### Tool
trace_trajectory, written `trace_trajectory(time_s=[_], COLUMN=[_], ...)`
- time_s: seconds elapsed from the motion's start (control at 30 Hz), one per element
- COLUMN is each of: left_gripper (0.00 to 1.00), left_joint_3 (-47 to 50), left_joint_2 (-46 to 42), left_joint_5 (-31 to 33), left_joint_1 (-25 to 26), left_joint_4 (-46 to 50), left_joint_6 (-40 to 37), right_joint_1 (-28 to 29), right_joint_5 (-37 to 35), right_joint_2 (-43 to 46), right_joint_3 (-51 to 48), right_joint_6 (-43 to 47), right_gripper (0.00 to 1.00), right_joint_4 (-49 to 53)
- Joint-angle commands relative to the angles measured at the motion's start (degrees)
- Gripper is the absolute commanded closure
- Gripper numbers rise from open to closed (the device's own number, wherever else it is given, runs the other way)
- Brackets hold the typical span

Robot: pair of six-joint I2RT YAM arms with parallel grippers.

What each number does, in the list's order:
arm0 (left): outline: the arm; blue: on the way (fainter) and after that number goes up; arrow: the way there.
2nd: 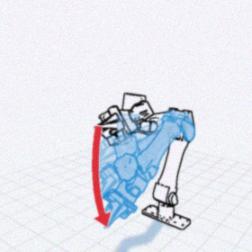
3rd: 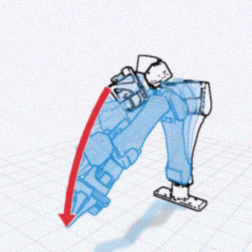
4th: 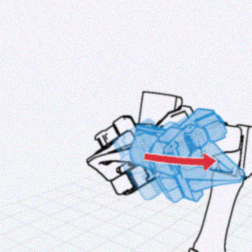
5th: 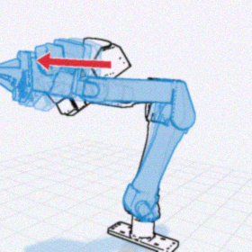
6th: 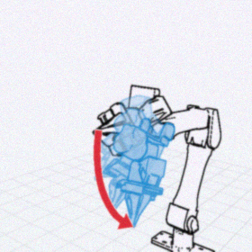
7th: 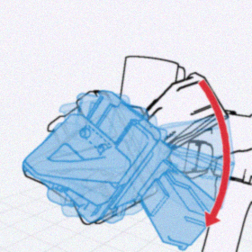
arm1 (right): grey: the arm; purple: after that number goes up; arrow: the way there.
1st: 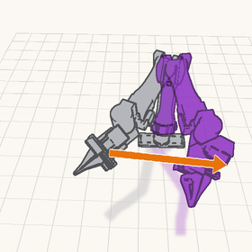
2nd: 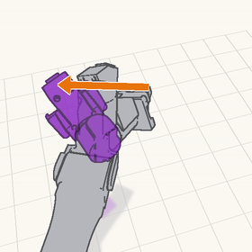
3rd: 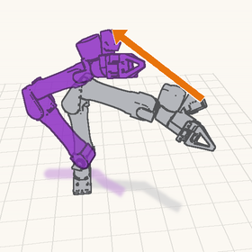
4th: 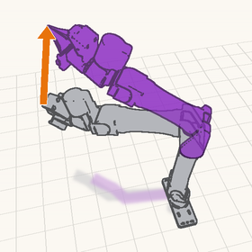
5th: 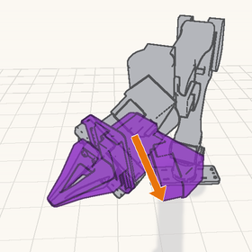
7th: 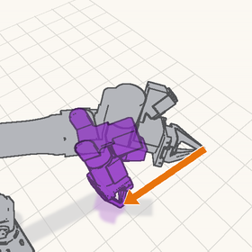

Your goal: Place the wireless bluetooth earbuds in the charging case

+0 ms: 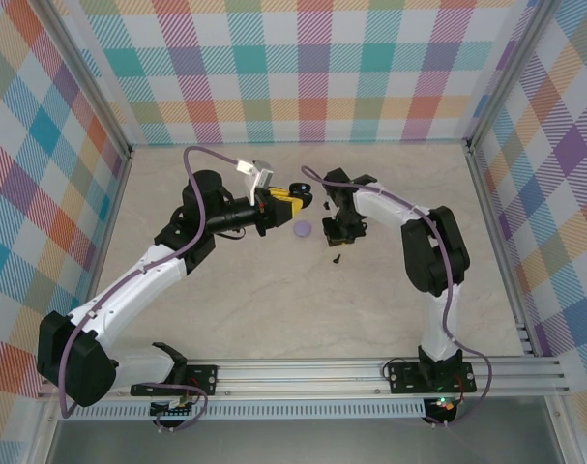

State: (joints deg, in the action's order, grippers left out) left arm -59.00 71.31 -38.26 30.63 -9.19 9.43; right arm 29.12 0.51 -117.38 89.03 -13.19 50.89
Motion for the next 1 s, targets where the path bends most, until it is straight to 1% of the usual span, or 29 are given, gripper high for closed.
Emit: trace_trajectory(time_s=[0.0,0.17,0.37,0.5,0.7,0.97], left_gripper=[0.98,0.98,0.98,0.98,0.98,0.98], left_joint_3=[0.2,0.2,0.4,0.4,0.6,0.5], left_joint_2=[-0.9,-0.8,-0.8,-0.5,-0.2,-0.2], left_joint_5=[0.0,0.1,0.3,0.2,0.2,0.3], left_joint_1=[0.7,0.8,0.9,1.0,1.1,1.4], left_joint_4=[-1.7,-1.6,-1.5,-1.5,-1.7,-1.8], left_joint_6=[0.3,0.4,0.3,0.4,0.4,0.5], right_joint_1=[-0.1,-0.1,-0.1,-0.1,-0.1,-0.1], right_joint_5=[1.2,-0.3,-3.1,-3.6,-3.4,-0.3], right_joint_2=[-2.7,-4.9,-4.7,-3.6,-1.5,1.3], right_joint_3=[2.4,3.5,2.2,0.0,-3.3,-6.6], right_joint_6=[2.6,3.0,3.7,4.2,5.1,6.2], right_gripper=[0.86,0.88,0.87,0.86,0.85,0.84], right_joint_4=[1.9,3.1,4.8,5.4,6.1,6.5])
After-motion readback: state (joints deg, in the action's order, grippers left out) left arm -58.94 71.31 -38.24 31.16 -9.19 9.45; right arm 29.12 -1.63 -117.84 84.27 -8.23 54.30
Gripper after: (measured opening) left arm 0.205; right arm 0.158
